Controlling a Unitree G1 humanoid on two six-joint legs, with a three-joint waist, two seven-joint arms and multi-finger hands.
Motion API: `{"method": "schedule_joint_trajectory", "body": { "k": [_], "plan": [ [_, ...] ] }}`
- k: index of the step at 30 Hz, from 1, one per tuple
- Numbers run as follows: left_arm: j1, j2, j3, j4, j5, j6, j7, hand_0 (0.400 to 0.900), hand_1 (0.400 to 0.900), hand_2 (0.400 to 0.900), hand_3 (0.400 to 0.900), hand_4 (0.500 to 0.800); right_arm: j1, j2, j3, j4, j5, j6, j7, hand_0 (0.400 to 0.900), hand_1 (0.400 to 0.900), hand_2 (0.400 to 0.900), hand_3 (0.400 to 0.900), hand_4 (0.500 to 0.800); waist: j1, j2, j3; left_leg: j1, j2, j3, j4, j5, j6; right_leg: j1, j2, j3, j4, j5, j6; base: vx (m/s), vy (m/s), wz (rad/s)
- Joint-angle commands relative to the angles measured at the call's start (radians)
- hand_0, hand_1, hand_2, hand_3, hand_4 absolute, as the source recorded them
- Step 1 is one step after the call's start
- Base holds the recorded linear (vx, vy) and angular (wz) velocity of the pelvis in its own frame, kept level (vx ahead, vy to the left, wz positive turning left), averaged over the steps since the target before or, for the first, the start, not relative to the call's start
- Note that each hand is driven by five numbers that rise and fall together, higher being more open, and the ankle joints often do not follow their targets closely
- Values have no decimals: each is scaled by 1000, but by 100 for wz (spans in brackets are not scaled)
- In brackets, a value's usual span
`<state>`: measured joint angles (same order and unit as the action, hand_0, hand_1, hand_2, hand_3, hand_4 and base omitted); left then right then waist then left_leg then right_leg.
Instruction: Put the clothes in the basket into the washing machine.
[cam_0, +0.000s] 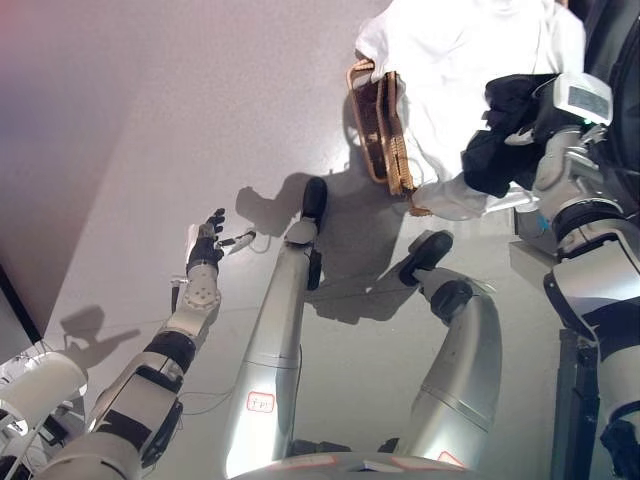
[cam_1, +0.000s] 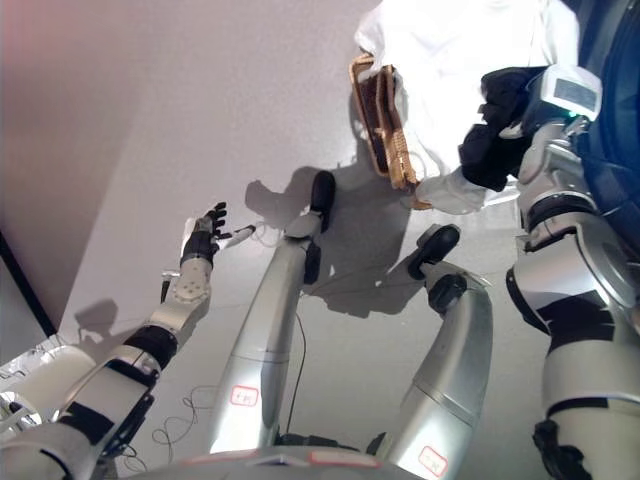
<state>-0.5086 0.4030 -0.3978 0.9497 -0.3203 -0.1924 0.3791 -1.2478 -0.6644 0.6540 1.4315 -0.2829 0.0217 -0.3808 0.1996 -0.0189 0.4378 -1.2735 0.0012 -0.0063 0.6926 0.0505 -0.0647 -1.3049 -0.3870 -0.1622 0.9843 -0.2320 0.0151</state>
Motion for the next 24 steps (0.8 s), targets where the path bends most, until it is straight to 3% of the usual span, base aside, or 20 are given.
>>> {"method": "schedule_joint_trajectory", "body": {
  "k": [1,5,11,13,14,16,17,21,22,24],
  "plan": [
    [111,-12,14,73,4,-20,51,900,900,900,900,800,97,7,-50,7,147,-6,-78,400,400,400,400,500,-31,59,-116,108,0,-6,-156,3,-26,142,62,-26,-104,46,49,32,-16,-5],
    [124,-12,21,92,10,-24,49,900,900,900,900,800,121,17,-145,-15,284,-31,-88,400,400,400,400,500,-37,71,-111,217,12,-10,-256,35,-33,250,82,-42,-193,69,60,41,-6,-13],
    [193,-19,64,140,36,-25,24,900,900,900,900,800,217,72,-459,-51,749,-147,-79,400,400,400,400,500,-45,131,-132,451,22,4,-458,97,-45,480,115,-48,-433,130,87,69,12,-15],
    [207,-20,67,145,40,-25,17,900,900,900,900,800,249,80,-512,-49,827,-164,-68,400,400,400,400,500,-41,143,-138,495,18,3,-498,110,-50,523,120,-52,-477,141,91,86,41,-7],
    [234,-29,70,147,52,-27,10,900,900,900,900,800,272,98,-606,-48,976,-205,-53,400,400,400,400,500,-42,168,-149,540,15,7,-536,122,-54,561,121,-52,-518,151,96,94,57,-7],
    [254,-29,70,147,58,-26,6,900,900,900,900,800,292,104,-640,-56,1037,-223,-46,400,400,400,400,500,-40,178,-155,575,16,9,-562,129,-55,602,125,-51,-556,160,100,34,71,-15],
    [275,-45,67,152,66,-26,1,900,900,900,900,800,330,139,-706,-77,1141,-267,-35,400,400,400,400,500,-39,205,-158,600,22,22,-586,162,-49,629,130,-55,-600,200,93,7,89,-21],
    [306,-70,48,170,84,-25,-6,900,900,900,900,800,363,166,-802,-96,1288,-329,-22,400,400,400,400,500,-34,243,-173,658,22,24,-622,169,-52,696,130,-57,-656,209,97,40,52,-7],
    [326,-92,37,181,93,-21,-14,900,900,900,900,800,363,176,-871,-107,1378,-385,-39,400,400,400,400,500,-33,270,-191,684,19,26,-634,169,-54,724,128,-55,-673,205,99,75,59,-6],
    [333,-111,23,189,98,-17,-17,900,900,900,900,800,360,186,-916,-125,1417,-430,-63,400,400,400,400,500,-32,295,-198,707,16,24,-642,168,-53,750,128,-51,-684,203,101,58,52,-5]
  ]
}}
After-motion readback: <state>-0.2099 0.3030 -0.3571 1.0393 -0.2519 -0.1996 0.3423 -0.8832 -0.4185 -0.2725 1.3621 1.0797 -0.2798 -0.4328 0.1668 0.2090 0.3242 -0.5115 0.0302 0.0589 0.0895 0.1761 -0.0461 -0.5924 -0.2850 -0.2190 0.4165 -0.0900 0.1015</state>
